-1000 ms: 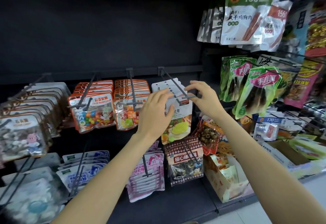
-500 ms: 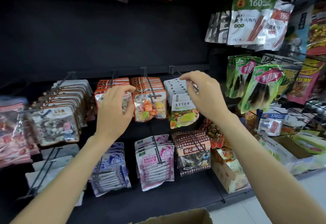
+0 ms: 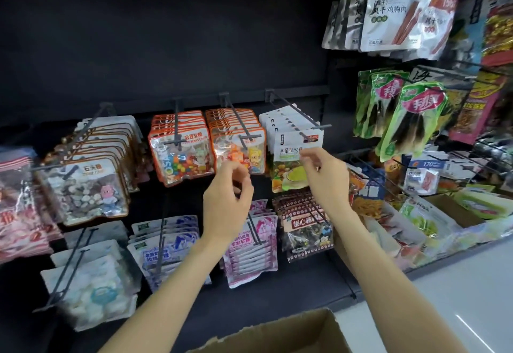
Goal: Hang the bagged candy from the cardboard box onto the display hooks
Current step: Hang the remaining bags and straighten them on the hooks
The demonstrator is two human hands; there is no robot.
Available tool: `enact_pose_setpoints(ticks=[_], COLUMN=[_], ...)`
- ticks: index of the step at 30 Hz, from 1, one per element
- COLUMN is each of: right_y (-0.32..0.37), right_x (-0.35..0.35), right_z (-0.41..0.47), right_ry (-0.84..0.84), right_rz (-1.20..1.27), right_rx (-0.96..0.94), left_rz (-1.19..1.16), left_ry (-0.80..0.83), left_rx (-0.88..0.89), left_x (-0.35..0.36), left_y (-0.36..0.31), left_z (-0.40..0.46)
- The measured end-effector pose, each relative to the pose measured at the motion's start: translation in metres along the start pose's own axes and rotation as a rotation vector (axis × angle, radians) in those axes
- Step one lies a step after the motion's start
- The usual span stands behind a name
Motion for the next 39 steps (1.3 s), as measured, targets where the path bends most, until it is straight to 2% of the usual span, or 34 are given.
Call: enact_pose_setpoints(ticks=[2,5,9,13,22,30,39], right_y=[-0.021,-0.037,-0.046,-0.049,-0.042,-0.048,-0.05], right_x=[-0.007,-0.003,0.012,0.018,0.007,0.018,0.018], right_z=[0.005,0.028,0.052,0.056,0.061,0.061,0.062], right_ry=[-0.073,-0.013,0.094,0.099,0.099,0.122,0.142], right_rz=[0.07,0.176,0.225,0.233,0.164,0.224,0.213], right_rx=[0.123,0.236,0.297,0.298,0.248,0.272,0.252], left_rz=[0.001,-0.003,-0.049,-0.052,-0.156,-0.135,-0.098], left_ry=[0.181,0.307,0.236,0.24,0.26,0.218,0.269], left_rx=[-0.12,-0.188,-0.227,-0.251,-0.284,-0.265,-0.264], left_x=[0.033,0.077,0.114,0.131,0.14,0.13,0.135], left_y=[0.013,0.015,0.013,0.018,0.015,0.015,0.02], left_z=[0.0,0.019,0.046,0.053,0.041,0.052,0.05])
Point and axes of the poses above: each hand's wrist, its own z-axis towards the middle knuckle, its own x-axis out of the palm, y = z × x, the point moved 5 cm from there along z, towards the middle knuckle, and after that the axes turned 1 degree about y, right-handed, at the moved point
